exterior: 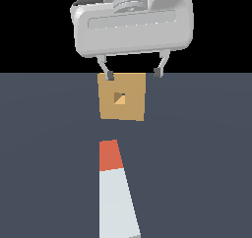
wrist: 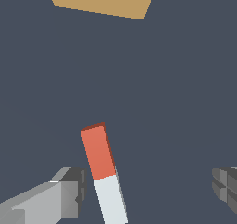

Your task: Insert the peg into the horizontal hole in a box.

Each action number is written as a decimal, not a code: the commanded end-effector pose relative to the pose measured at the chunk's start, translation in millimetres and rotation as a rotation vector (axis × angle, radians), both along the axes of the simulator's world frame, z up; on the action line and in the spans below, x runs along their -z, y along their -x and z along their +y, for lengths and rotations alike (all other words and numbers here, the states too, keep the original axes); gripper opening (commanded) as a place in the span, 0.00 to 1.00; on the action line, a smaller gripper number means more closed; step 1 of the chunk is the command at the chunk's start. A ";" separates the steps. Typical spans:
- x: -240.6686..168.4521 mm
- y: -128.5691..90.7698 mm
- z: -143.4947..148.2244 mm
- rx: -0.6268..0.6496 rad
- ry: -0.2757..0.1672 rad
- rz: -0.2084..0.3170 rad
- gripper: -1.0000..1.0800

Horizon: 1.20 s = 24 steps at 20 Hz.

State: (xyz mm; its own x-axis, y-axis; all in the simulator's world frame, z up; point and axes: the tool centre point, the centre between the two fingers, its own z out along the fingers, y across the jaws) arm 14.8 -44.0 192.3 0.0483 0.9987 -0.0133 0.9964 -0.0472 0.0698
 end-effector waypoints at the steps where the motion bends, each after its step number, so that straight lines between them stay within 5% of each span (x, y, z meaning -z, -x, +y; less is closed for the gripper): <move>1: 0.0 0.0 0.0 0.000 0.000 0.000 0.96; 12: 19.7 7.4 -21.2 -0.040 -0.002 0.011 0.96; 24: 82.1 25.1 -89.7 -0.167 -0.007 0.047 0.96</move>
State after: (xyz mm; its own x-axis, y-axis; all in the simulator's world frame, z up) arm -8.2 -124.4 118.7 -0.1006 0.9949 -0.0062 0.9945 0.1007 0.0274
